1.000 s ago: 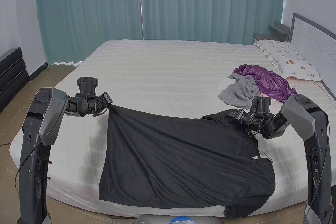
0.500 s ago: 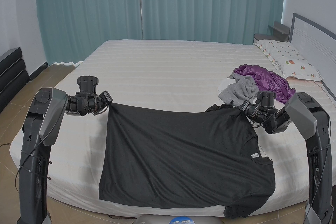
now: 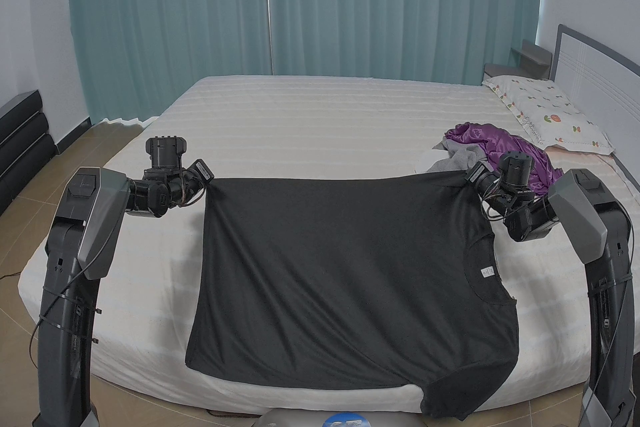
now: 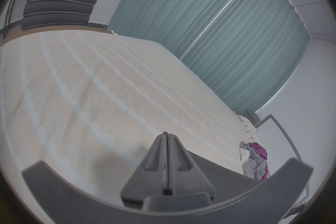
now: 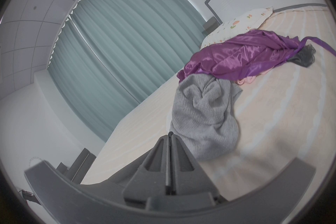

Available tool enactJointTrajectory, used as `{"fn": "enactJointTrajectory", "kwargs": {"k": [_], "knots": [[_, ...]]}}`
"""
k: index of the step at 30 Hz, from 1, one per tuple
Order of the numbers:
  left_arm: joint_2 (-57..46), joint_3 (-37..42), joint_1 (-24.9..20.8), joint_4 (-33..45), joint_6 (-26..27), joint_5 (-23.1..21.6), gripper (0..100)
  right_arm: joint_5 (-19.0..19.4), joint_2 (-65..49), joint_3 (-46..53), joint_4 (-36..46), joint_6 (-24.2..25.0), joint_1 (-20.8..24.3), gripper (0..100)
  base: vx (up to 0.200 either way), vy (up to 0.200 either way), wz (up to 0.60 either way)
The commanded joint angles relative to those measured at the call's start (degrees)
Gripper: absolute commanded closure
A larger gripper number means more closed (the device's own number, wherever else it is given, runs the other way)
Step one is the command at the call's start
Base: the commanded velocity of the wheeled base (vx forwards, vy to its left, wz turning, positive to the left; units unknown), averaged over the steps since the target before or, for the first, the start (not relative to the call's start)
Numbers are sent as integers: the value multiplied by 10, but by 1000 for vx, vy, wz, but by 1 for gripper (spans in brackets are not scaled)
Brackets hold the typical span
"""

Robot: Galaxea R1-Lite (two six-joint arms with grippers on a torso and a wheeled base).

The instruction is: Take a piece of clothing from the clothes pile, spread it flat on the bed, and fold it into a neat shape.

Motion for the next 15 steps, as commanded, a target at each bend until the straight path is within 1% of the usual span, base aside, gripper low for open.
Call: {"fn": "enactJointTrajectory", "kwargs": {"k": [1,5,15], "knots": [[2,-1,-2,-7,-1,1,100,-5,-2,-12,-3,0,0,100,0,0,0],[9,-1,-5,-17,0,1,100,-15,11,-29,-17,-2,-1,100,0,0,0],[41,-1,-19,-39,3,1,100,-17,44,-36,-9,-6,-4,100,0,0,0]]}}
